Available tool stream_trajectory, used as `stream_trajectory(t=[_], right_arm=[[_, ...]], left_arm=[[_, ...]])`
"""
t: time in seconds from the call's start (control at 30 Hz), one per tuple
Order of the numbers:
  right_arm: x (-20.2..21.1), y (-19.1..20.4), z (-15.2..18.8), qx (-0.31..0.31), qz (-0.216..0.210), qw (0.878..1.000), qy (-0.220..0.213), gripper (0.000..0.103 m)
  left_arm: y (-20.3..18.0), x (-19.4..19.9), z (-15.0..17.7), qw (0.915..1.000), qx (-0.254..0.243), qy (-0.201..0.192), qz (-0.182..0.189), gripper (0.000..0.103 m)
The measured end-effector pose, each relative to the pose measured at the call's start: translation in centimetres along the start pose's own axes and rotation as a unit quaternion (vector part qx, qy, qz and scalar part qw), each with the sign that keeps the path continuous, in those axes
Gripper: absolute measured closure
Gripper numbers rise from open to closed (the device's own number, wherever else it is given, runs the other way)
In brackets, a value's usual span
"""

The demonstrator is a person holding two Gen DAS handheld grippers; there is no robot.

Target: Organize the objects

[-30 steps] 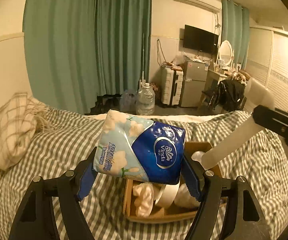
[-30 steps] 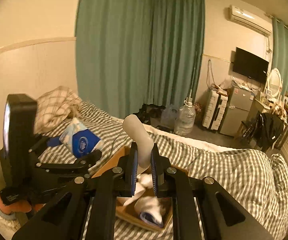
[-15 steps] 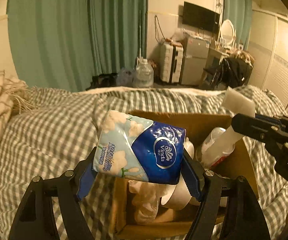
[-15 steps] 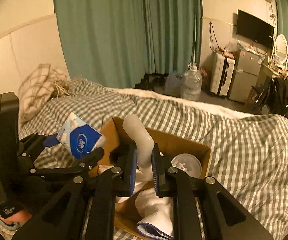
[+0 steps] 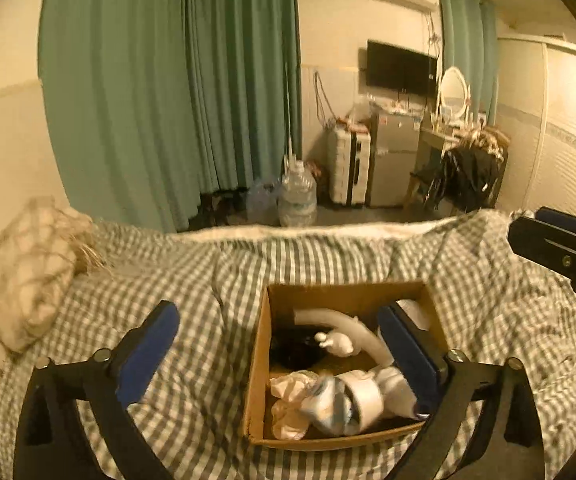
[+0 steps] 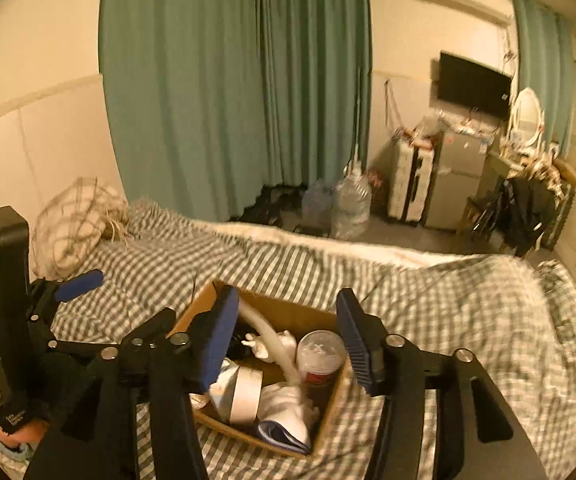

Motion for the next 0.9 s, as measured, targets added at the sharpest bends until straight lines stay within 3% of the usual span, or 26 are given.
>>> stream_trajectory(t=[0.3, 0.5, 0.57, 0.67, 0.77, 0.9], right_arm=[[11.0, 0.5, -0.6, 0.001, 0.045, 0.998, -0.045, 0.014], [15.5, 1.2, 1.3, -0.005, 0.073, 0.994, -0.078, 0.002], [16.0, 1.2, 2.5, -0.013, 0.076, 0.993, -0.089, 0.0], [15.5, 1.1, 5.3, -0.03, 0.092, 0.99, -0.104, 0.0], [13.3, 0.9, 8.1, -0.036, 0.099, 0.989, -0.101, 0.0], [10.0, 1.2, 11.1, -0.022, 0.119, 0.988, -0.1, 0.0]], left_arm=[[0.0, 9.9, -2.1, 0.9969, 0.001, -0.077, -0.015, 0.0], [0.6, 14.6, -0.5, 0.9922, 0.007, -0.121, -0.026, 0.0], [1.0, 15.4, 1.1, 0.9904, 0.015, -0.136, -0.02, 0.0], [1.6, 15.4, 4.6, 0.9869, 0.04, -0.15, -0.044, 0.0], [1.9, 12.7, 8.0, 0.9904, 0.046, -0.123, -0.044, 0.0], [1.4, 9.5, 10.2, 0.9947, 0.029, -0.086, -0.048, 0.0]])
Point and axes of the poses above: each gripper's, at about its wrist camera, not at the fingertips, and x roughly against the way its jaws point, y to its left, z to its underside, the point moved 1 cm from there along -x, roughly the way its jaws point
